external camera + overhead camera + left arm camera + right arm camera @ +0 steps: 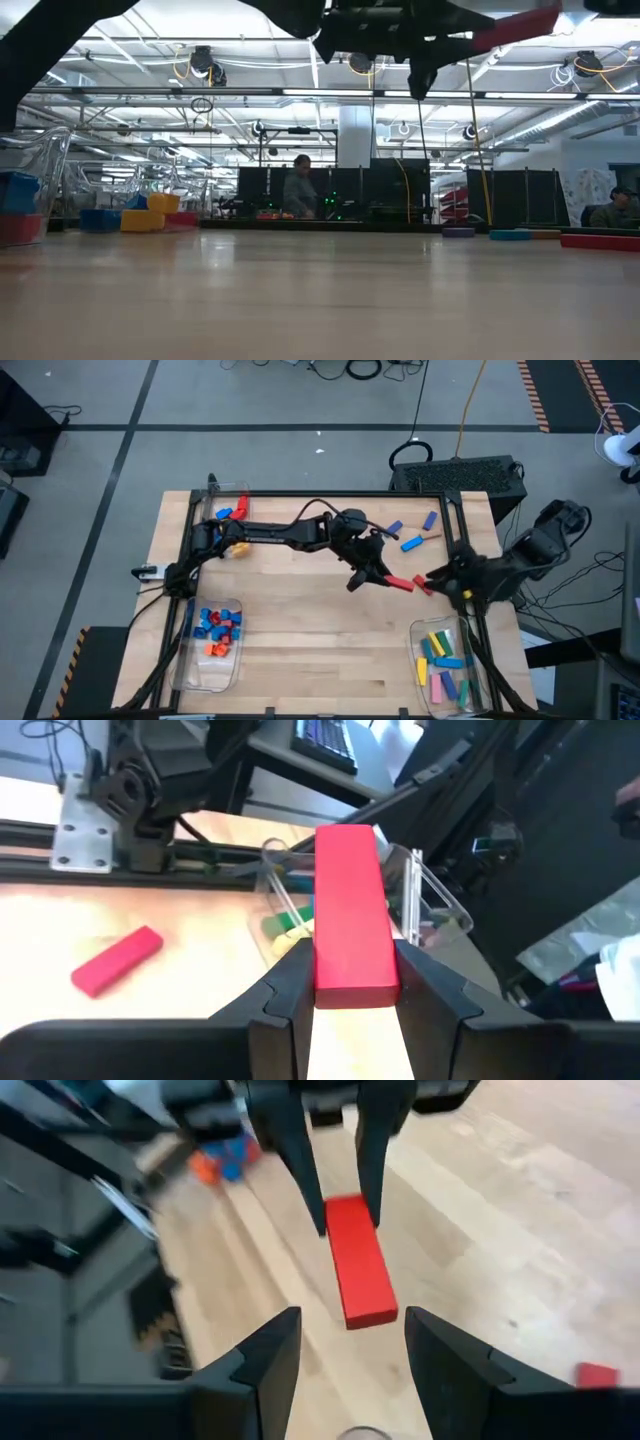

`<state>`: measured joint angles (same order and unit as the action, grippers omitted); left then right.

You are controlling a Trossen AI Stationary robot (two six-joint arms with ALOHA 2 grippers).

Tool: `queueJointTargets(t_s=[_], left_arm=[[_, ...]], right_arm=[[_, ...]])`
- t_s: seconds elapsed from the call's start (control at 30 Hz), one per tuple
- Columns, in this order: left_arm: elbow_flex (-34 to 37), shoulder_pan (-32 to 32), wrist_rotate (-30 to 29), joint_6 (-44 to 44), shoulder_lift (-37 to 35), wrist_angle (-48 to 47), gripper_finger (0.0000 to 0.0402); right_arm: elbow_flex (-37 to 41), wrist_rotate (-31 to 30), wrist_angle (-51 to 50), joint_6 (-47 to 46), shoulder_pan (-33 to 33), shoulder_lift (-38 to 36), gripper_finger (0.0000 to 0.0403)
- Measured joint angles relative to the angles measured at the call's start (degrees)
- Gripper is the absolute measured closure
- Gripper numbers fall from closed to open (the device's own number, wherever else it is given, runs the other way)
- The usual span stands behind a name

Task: Sort blocks by size
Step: Put the red rectangular block into the bottom right transparent bin

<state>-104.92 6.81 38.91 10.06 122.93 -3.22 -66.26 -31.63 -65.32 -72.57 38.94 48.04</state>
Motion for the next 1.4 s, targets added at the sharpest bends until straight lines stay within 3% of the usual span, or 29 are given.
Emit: queueJointTargets(t_s=[0.2,0.43,0.6,0.87,1.1,1.23,1.4], left_arm=[[0.0,-0.12,-0.12,0.02,0.0,0.11,0.0293],[0.0,-0.35,-0.04,0.18,0.0,-0.16,0.0293],[0.02,-0.8,0.0,-0.16,-0.02,0.31,0.0293],[0.0,-2.49,-0.54,-4.61,-0.02,1.12,0.0293],[0.0,-2.78,-2.26,-4.41,0.0,2.18,0.0293],[0.02,-2.89,-4.15,-2.95,0.02,2.39,0.0293],[-0.04,-2.64,-4.87,-1.71,-0.08,3.21,0.0211]], right_arm=[[0.0,5.21,1.14,8.52,-6.57,5.55,0.023],[0.0,15.68,6.86,17.56,-13.53,10.2,0.0168],[0.02,18.7,4.18,19.29,-17.54,12.06,0.0151],[-0.02,24.8,4.35,22.21,-19.87,12.45,0.0203],[-0.07,29.41,3.98,22.5,-19.87,12.51,0.0316],[-0.07,31.45,3.58,22.55,-19.87,12.38,0.0323],[0.13,34.37,-0.14,20.18,-19.83,11.9,0.0323]])
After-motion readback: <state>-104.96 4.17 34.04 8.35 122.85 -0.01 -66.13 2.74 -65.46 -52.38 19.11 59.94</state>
